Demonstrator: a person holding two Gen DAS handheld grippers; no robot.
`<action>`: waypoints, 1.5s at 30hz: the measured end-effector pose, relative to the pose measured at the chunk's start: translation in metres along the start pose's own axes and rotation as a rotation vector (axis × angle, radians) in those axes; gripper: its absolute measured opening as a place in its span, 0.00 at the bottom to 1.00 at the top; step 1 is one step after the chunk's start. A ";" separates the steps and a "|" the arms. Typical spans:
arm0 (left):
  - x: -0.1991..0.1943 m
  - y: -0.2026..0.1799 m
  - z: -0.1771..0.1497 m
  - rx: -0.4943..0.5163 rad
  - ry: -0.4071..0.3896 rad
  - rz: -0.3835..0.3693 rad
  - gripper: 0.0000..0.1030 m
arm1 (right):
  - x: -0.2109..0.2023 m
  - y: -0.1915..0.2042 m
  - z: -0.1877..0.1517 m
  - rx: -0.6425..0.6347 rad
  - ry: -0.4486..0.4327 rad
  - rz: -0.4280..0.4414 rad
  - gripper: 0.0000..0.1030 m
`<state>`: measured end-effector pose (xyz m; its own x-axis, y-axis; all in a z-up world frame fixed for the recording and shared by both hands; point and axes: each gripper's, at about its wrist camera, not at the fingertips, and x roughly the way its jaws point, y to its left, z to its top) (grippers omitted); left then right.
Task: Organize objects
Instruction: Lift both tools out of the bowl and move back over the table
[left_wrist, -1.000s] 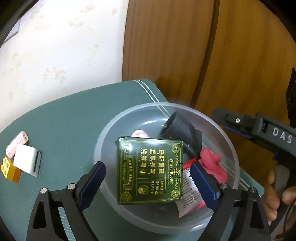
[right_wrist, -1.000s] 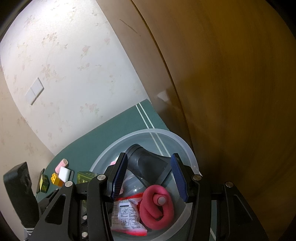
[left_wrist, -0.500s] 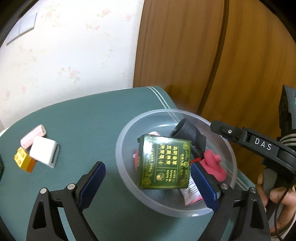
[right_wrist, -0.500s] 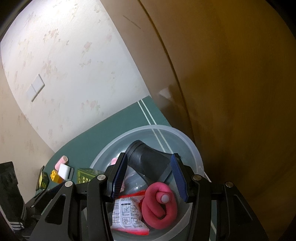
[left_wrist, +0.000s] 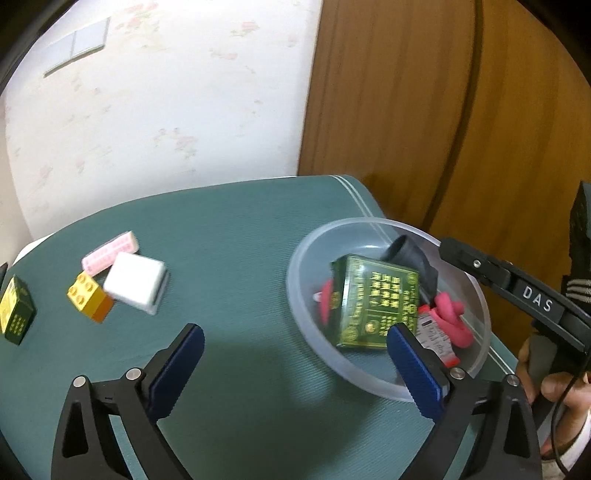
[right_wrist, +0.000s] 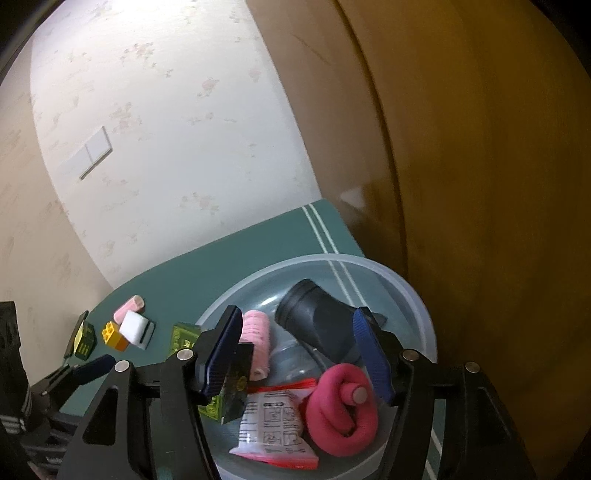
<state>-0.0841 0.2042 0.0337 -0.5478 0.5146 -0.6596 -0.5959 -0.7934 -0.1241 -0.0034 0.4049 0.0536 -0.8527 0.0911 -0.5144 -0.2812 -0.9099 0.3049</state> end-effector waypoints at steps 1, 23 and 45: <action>-0.001 0.003 -0.001 0.009 0.003 -0.014 0.98 | 0.000 0.002 -0.001 -0.006 0.001 0.006 0.62; -0.023 0.066 -0.017 -0.092 0.011 0.085 0.98 | 0.002 0.033 -0.010 -0.107 0.004 0.060 0.62; -0.052 0.121 -0.023 -0.165 -0.023 0.138 0.98 | 0.020 0.126 -0.014 -0.308 0.042 0.142 0.65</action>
<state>-0.1144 0.0742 0.0360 -0.6320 0.4032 -0.6618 -0.4111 -0.8984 -0.1547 -0.0494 0.2859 0.0708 -0.8529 -0.0561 -0.5190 -0.0094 -0.9924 0.1229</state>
